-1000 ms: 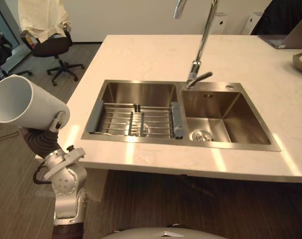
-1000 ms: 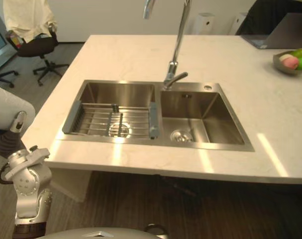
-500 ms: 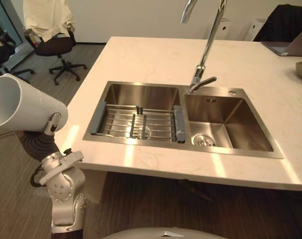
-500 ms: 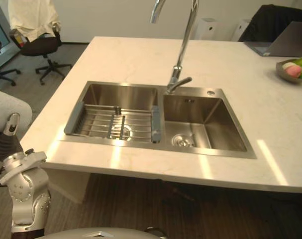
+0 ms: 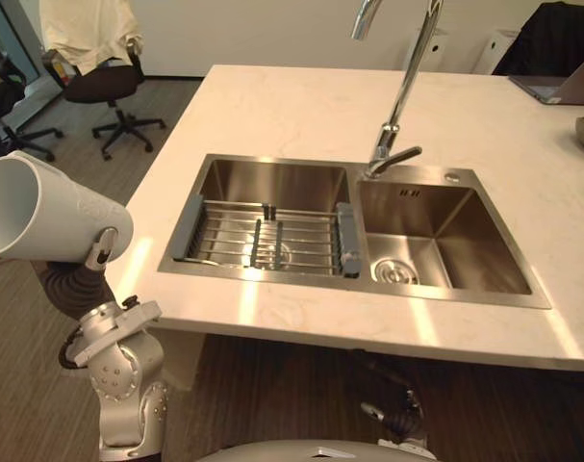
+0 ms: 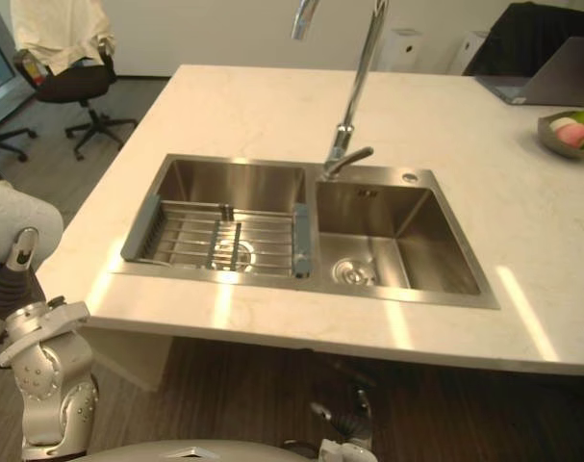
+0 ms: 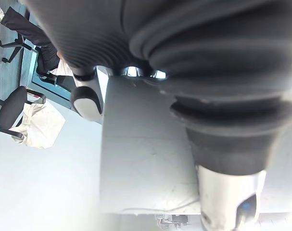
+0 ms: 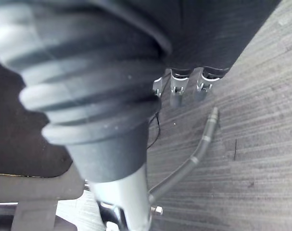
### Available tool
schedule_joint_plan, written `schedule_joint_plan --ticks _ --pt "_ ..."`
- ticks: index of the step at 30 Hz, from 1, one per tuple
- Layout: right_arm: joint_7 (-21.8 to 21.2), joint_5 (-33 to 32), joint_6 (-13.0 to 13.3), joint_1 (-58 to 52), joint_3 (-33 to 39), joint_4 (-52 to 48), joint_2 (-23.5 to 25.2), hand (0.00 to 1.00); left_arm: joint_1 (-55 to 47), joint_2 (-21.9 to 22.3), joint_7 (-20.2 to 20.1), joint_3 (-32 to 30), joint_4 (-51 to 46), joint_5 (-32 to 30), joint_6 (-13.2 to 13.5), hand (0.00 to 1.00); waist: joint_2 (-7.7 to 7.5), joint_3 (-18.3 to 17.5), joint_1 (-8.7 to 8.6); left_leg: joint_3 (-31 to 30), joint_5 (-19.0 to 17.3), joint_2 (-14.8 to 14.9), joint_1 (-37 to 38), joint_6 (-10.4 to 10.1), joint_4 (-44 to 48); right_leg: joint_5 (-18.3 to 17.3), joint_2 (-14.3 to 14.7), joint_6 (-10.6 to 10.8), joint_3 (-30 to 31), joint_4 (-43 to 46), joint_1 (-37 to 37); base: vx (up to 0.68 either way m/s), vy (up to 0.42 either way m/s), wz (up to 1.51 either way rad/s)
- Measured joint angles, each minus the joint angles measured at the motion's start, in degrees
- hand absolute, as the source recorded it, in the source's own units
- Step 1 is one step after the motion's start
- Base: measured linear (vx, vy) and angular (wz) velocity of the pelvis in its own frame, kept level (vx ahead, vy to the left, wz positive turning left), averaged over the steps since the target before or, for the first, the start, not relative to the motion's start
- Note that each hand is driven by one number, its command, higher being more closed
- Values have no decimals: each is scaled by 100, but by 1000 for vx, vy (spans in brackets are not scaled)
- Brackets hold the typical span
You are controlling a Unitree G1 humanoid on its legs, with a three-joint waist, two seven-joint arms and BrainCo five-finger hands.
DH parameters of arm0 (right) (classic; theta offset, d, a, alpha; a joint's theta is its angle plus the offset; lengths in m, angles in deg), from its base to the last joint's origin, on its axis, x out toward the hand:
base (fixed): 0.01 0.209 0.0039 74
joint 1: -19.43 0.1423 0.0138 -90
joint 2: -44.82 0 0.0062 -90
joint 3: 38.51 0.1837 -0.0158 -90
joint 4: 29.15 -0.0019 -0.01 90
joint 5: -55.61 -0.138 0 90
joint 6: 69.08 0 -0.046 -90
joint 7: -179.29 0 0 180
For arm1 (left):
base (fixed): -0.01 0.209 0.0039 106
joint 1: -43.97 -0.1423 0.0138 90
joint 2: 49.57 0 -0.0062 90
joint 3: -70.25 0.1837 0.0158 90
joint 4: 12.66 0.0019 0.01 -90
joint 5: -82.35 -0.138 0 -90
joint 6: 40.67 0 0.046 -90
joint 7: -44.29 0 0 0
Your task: Walk over to the sink, pick up the cup, carry it to the dishwasher, place the cup inside the dishwasher, then close the dishwasher door
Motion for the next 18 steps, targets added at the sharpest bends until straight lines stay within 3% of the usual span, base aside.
schedule_joint_plan --ticks 11,15,18 --pt "-530 -552 398 7 45 492 -4 0 9 26 -216 -36 181 4 -44 100 -29 -122 12 -260 84 -45 -77 38 -11 17 -52 -1 -248 -11 59 -26 -9 11" --pt "-849 -620 527 0 41 547 -6 0 -24 26 -298 -74 185 9 -93 100 -16 -115 95 -434 112 -78 -93 67 -14 7 -84 11 -392 11 132 -49 -1 26" --pt "-1037 -612 672 46 -96 557 -41 0 -239 20 -388 -164 187 -4 -138 100 9 2 136 -719 205 -116 -146 85 30 -266 -185 2 -632 500 20 -53 -10 51"
